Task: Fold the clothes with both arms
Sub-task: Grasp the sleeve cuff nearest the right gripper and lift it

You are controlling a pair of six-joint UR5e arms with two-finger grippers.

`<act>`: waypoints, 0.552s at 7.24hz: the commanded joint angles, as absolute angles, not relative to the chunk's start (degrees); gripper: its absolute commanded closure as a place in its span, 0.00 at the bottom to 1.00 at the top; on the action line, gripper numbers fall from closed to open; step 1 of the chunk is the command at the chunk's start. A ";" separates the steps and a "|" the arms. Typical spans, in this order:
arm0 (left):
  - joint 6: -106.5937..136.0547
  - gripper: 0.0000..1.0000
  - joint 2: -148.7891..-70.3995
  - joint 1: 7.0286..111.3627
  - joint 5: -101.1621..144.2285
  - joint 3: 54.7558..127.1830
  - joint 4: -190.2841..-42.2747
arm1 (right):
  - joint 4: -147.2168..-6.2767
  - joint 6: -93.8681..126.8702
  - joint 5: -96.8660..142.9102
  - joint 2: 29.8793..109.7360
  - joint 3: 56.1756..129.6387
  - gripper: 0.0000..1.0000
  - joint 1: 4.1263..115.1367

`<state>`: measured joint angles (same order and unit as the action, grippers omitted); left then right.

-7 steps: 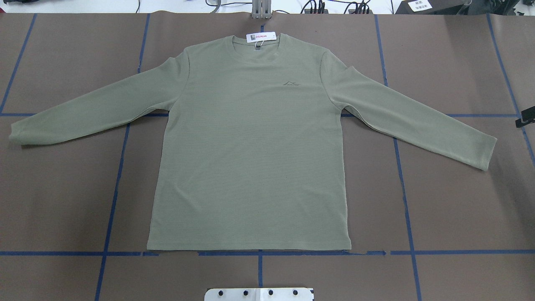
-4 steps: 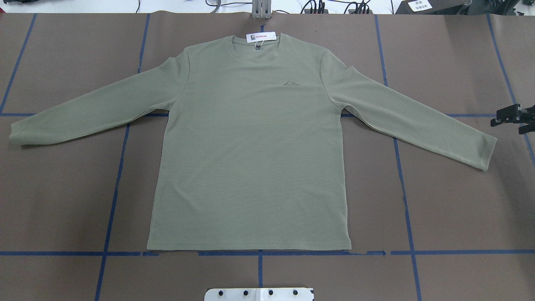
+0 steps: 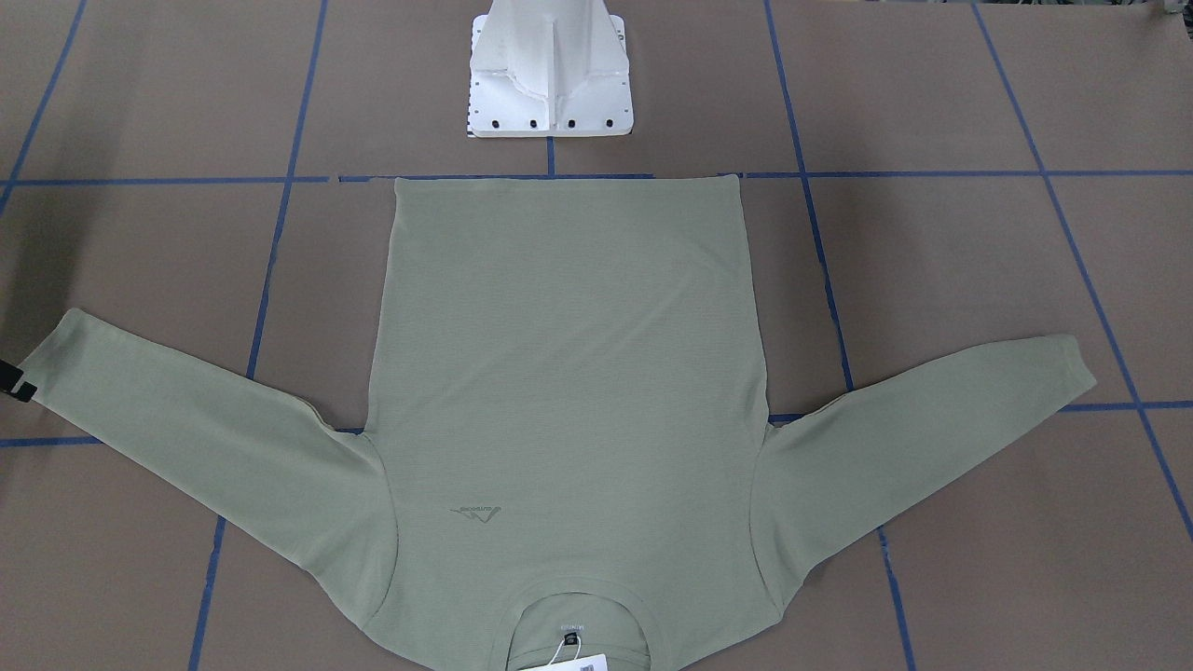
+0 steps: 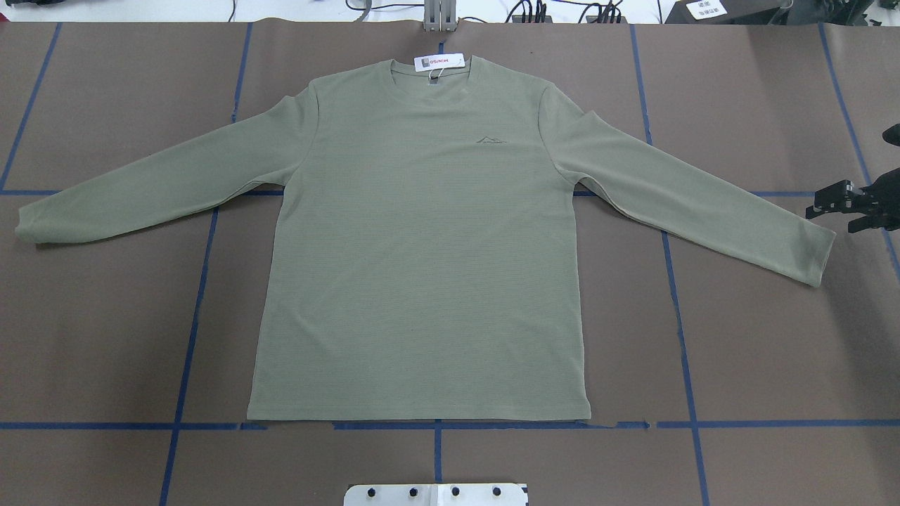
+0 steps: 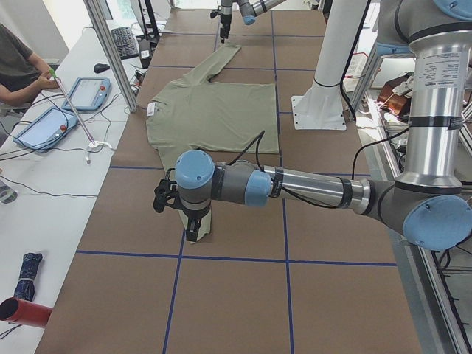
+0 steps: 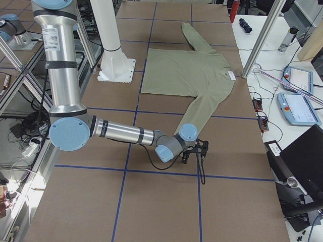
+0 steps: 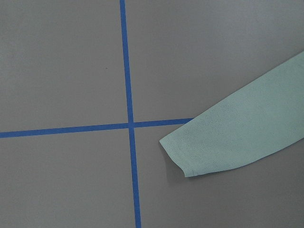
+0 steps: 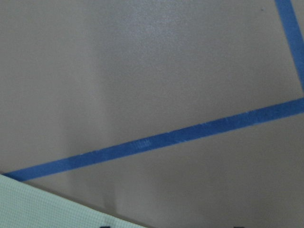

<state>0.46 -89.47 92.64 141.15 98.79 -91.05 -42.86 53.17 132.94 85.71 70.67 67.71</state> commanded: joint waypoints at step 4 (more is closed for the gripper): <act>0.53 0.00 -89.47 92.64 141.15 98.79 -91.14 | -42.01 55.20 133.33 86.48 71.36 1.00 67.41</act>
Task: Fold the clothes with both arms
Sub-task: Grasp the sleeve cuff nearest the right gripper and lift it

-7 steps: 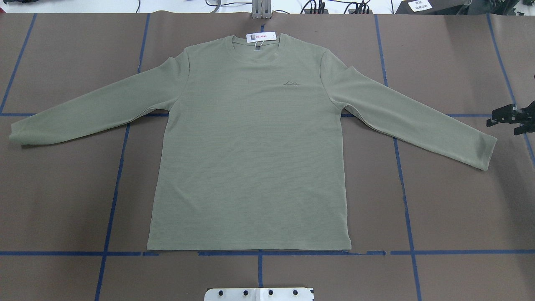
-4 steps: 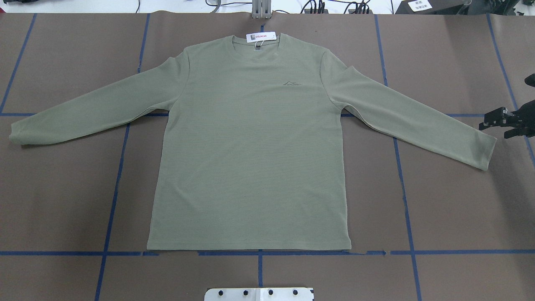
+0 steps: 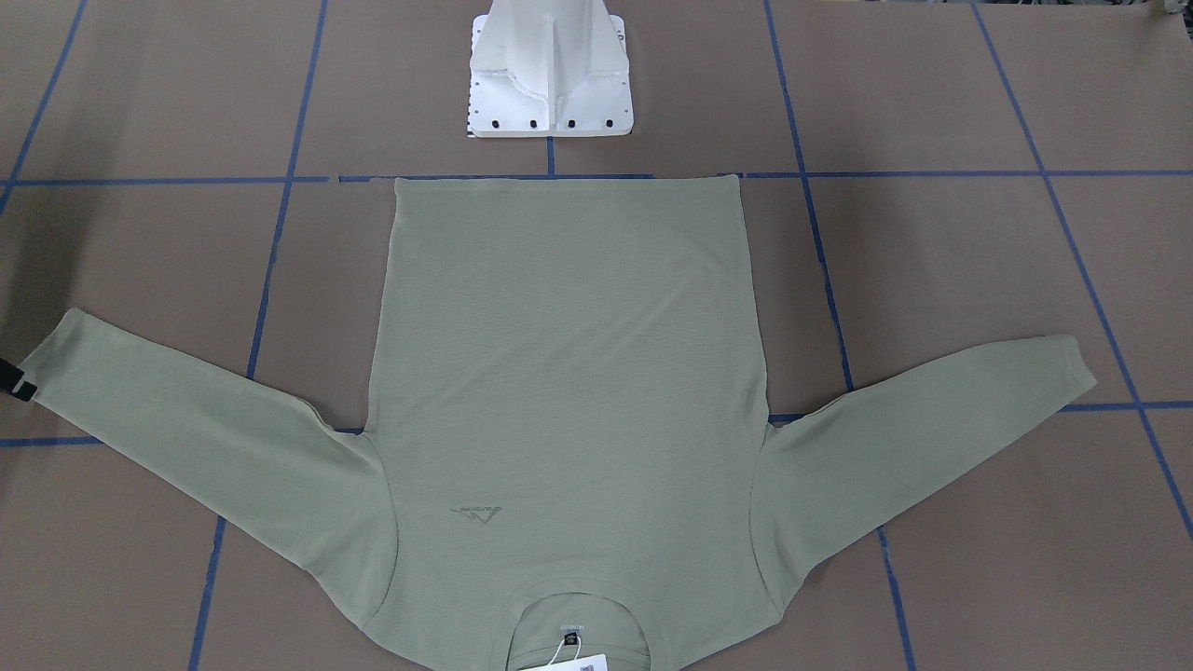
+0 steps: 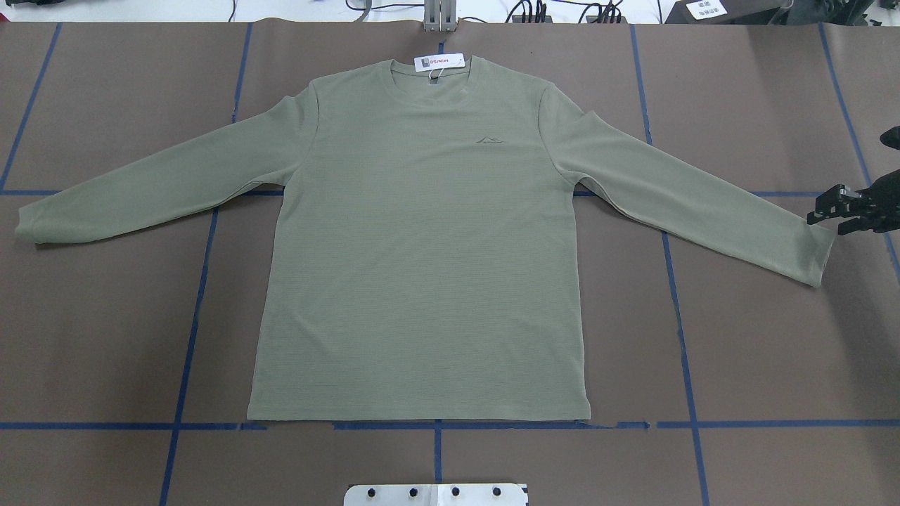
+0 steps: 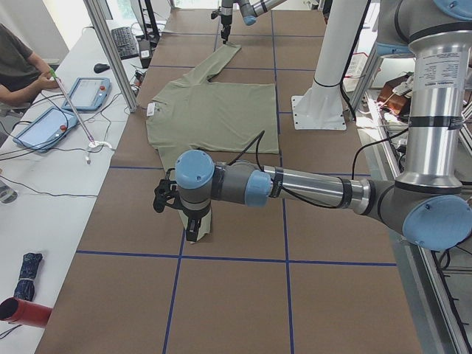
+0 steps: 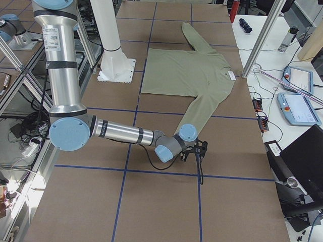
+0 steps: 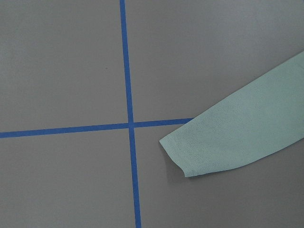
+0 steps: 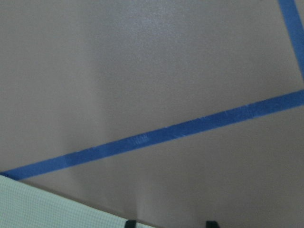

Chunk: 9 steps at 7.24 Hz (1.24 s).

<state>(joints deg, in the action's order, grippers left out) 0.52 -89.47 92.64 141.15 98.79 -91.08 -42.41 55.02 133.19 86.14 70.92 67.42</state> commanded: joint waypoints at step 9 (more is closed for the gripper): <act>0.70 0.00 -89.47 92.64 141.15 99.49 -91.05 | -48.10 95.62 125.53 63.08 87.63 1.00 51.69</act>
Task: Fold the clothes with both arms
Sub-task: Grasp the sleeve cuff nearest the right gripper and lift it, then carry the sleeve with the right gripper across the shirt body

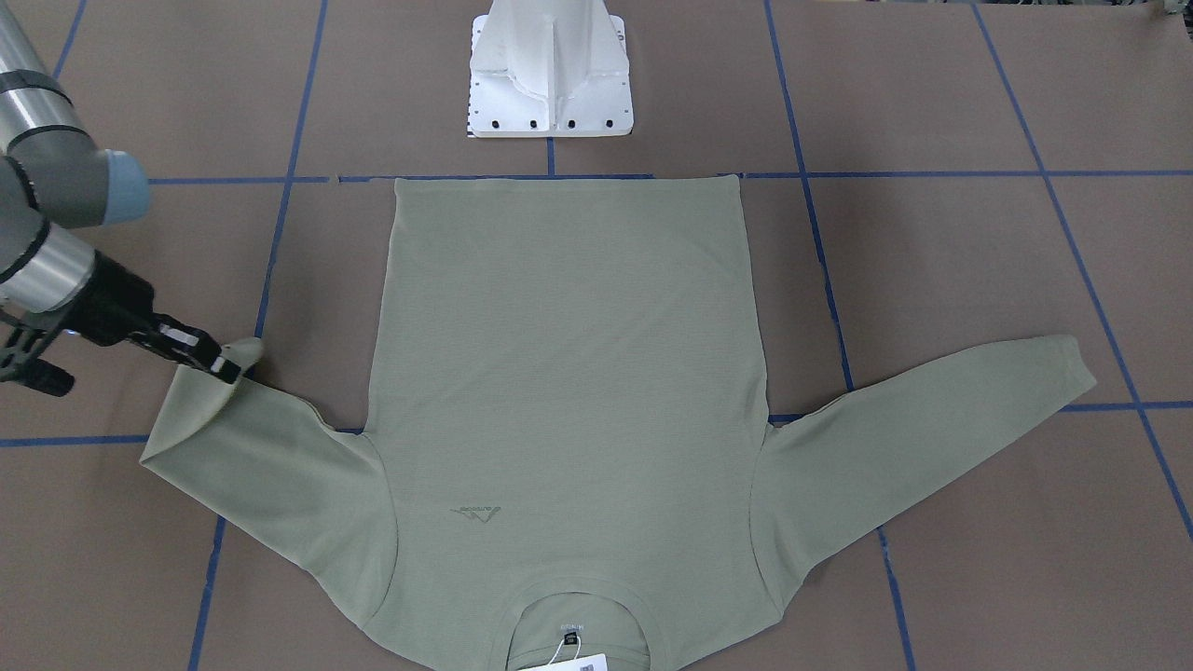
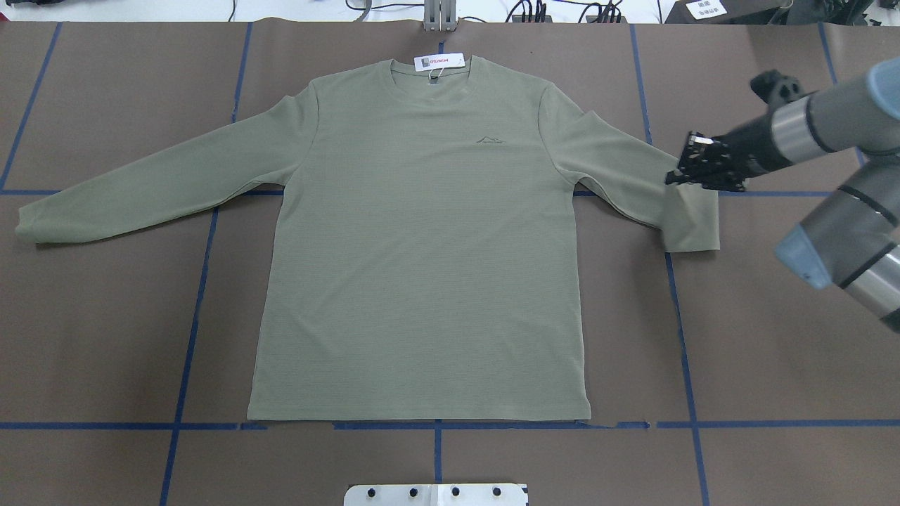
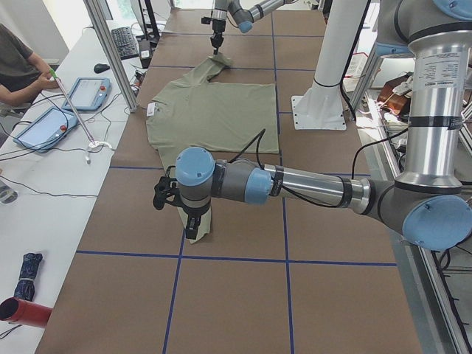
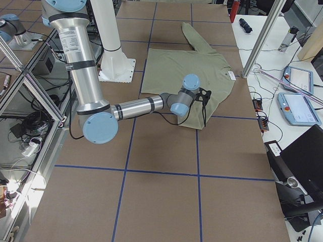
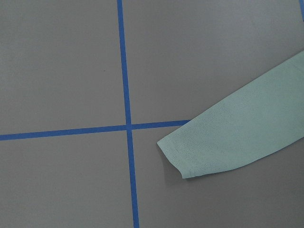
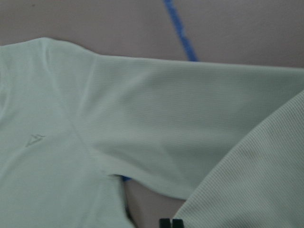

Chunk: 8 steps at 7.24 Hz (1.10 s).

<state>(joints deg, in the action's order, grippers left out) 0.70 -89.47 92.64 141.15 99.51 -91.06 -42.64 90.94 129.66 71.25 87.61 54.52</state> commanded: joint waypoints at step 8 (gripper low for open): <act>0.79 0.00 -89.47 92.46 141.24 100.55 -90.97 | -49.76 100.28 95.72 20.14 51.18 1.00 31.29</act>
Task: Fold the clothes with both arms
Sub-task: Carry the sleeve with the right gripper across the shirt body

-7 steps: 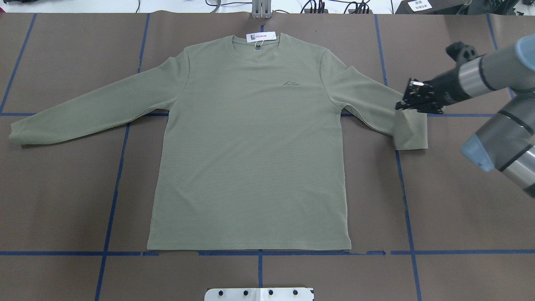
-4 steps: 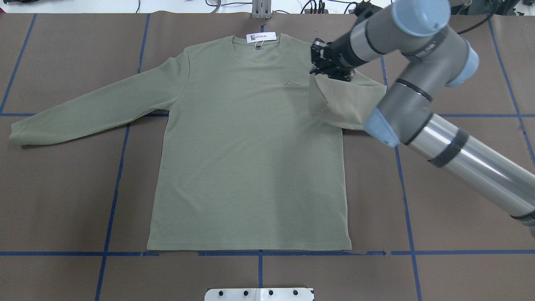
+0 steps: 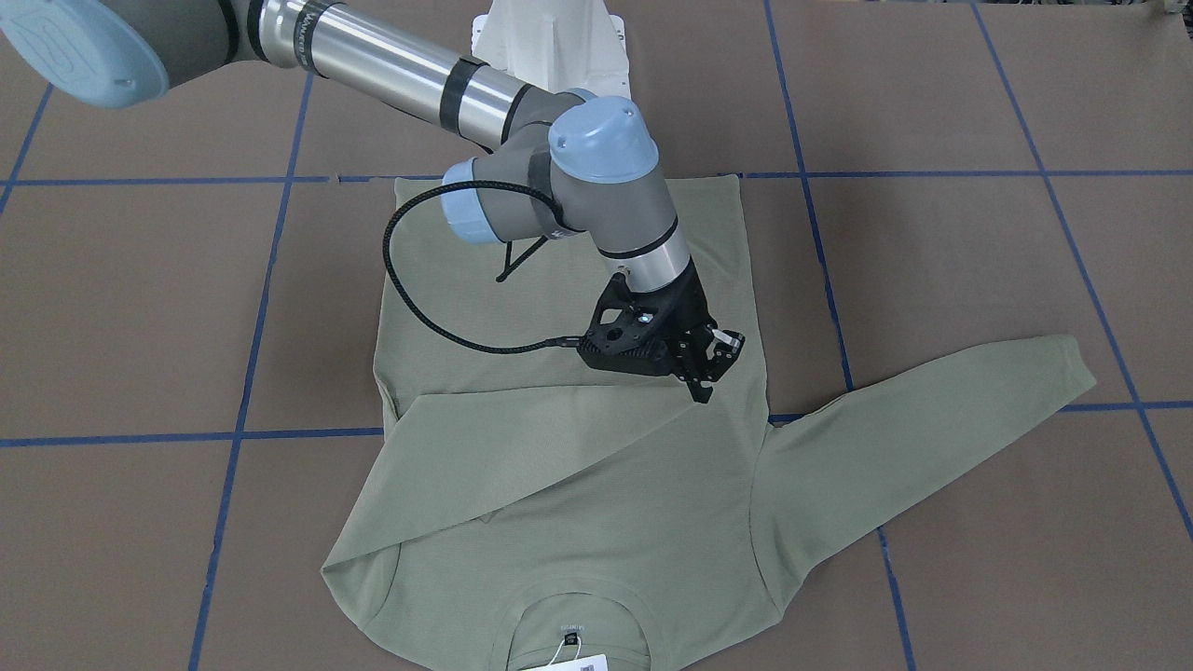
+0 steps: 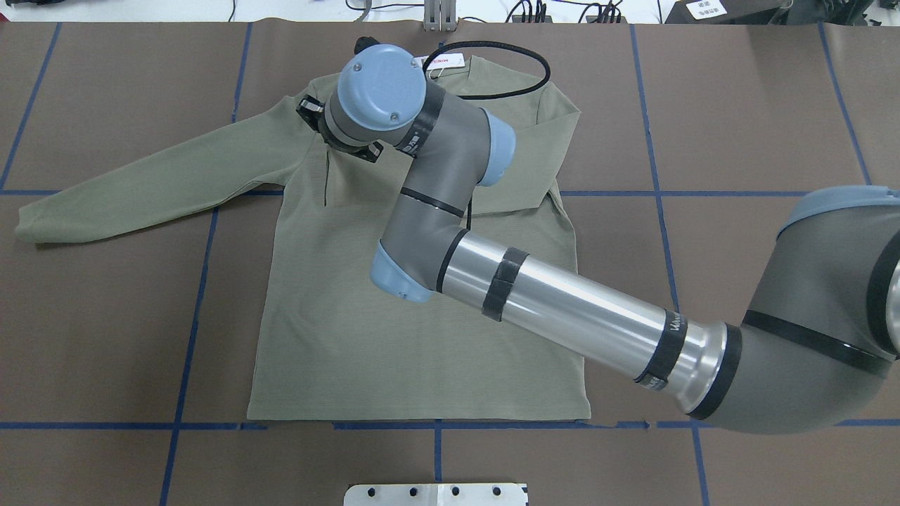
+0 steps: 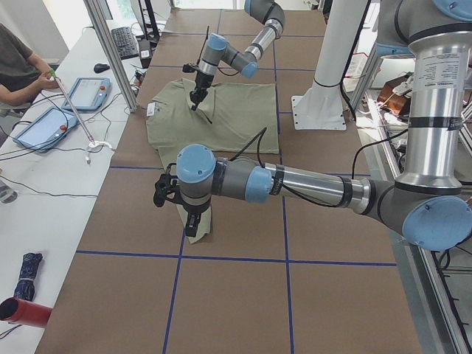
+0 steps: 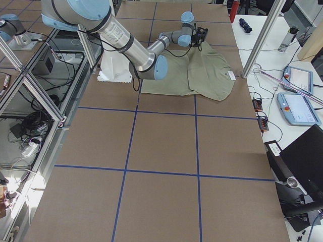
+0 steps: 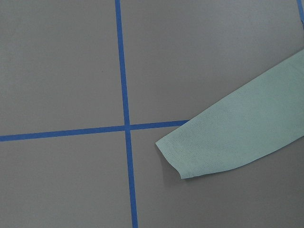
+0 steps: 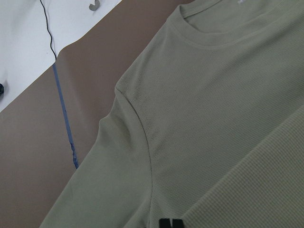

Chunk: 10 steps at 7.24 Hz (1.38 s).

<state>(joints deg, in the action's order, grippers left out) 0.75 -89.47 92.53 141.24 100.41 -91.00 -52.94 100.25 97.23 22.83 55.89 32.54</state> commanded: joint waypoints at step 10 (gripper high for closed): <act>32.06 0.00 -96.84 73.67 144.79 78.42 -122.24 | -65.48 101.16 105.36 46.96 89.77 0.00 38.82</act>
<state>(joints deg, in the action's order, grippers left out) 27.34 -94.83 76.56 147.83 81.54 -118.84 -64.08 101.39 101.33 38.73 81.21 35.31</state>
